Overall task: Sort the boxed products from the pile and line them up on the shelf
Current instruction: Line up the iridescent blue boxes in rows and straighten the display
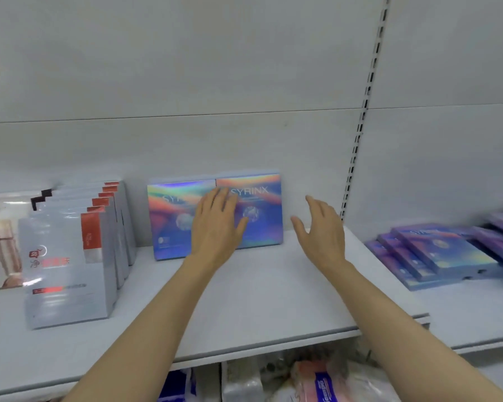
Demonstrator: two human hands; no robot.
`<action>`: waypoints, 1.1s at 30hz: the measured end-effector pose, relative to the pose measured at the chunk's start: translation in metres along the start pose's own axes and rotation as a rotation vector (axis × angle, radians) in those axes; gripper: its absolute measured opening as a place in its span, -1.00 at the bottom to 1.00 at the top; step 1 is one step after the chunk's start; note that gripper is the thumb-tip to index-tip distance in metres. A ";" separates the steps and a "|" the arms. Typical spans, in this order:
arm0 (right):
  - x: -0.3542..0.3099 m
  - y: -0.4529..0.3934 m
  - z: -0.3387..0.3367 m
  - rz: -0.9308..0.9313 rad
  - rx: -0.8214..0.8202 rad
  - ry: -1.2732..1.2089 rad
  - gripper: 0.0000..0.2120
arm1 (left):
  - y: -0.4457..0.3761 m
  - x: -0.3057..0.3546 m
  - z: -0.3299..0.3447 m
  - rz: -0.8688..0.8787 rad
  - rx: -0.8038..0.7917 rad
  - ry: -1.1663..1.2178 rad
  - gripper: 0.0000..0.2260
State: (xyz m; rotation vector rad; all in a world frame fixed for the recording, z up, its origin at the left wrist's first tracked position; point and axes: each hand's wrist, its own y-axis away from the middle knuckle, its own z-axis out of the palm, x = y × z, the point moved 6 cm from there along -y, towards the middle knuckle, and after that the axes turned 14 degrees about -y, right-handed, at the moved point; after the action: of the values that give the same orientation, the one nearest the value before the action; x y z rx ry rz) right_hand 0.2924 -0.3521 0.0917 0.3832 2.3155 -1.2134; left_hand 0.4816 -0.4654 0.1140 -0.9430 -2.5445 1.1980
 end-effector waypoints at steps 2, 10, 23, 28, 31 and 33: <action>0.012 0.001 -0.026 -0.028 0.045 0.049 -0.52 | -0.007 0.033 -0.007 0.050 0.027 0.039 -0.60; 0.097 0.007 -0.148 0.025 0.151 0.145 -0.52 | -0.030 0.187 -0.016 0.125 -0.089 0.193 -0.60; 0.292 0.043 -0.278 0.197 0.101 0.239 -0.56 | -0.030 0.461 0.086 0.004 -0.782 0.358 -0.54; 0.336 0.054 -0.303 0.229 0.079 0.250 -0.60 | -0.018 0.491 0.137 -0.330 -0.981 0.311 0.05; 0.362 0.061 -0.318 0.275 0.089 0.232 -0.59 | -0.015 0.499 0.147 -0.365 -0.987 0.211 0.22; 0.374 0.066 -0.329 0.292 0.112 0.229 -0.59 | -0.013 0.506 0.146 -0.328 -0.936 0.188 0.22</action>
State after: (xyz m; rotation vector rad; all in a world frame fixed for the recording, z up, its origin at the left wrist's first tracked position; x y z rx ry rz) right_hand -0.0879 -0.0364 0.0008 0.9090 2.2783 -1.2064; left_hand 0.0201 -0.2539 -0.0261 -0.6556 -2.9112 -0.2201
